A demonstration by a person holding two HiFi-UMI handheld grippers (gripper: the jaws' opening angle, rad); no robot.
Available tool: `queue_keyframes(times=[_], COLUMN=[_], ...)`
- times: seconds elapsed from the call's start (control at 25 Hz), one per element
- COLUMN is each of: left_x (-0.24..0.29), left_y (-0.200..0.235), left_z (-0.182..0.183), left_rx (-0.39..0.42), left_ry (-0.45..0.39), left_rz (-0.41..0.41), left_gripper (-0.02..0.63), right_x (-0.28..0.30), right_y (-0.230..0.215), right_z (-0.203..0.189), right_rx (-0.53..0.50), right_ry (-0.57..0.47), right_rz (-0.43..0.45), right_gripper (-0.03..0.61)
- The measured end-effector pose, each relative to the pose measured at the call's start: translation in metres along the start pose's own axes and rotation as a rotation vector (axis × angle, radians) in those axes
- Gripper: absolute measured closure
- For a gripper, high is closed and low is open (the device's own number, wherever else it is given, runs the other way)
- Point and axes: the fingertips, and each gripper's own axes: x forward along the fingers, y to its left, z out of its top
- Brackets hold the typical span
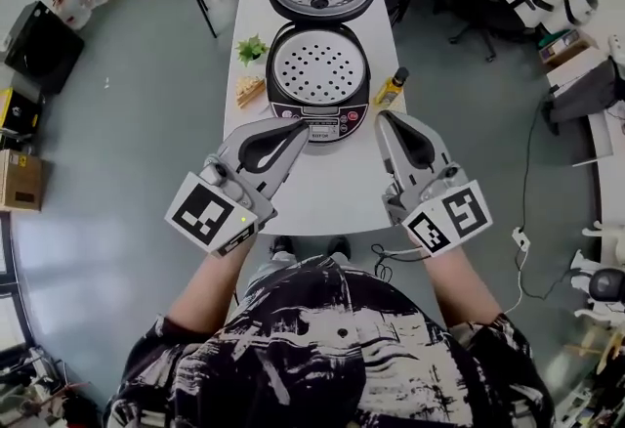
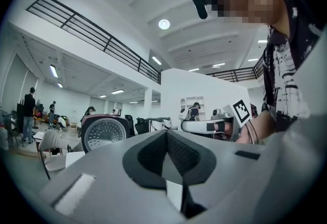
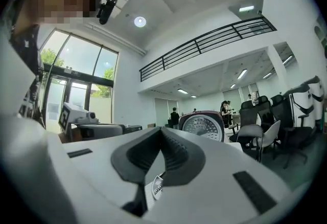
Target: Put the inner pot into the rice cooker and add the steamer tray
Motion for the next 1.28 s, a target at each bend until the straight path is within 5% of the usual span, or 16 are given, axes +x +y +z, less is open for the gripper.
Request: queue_keyframes(times=[0.32,1.28], left_x=[0.016,0.018], left_y=[-0.011,-0.011], left_z=[0.000,-0.006], left_rx=[0.023,0.026], left_ry=[0.013,0.016], left_rz=[0.038,0.085], left_gripper=[0.609,0.609], right_x=[-0.008,-0.007], right_y=[0.002,-0.021], right_z=[-0.003,-0.018], right_rx=[-0.085,-0.069], right_ry=[0.015,0.073], right_rz=[0.028,-0.017], right_gripper=[0.581,0.581])
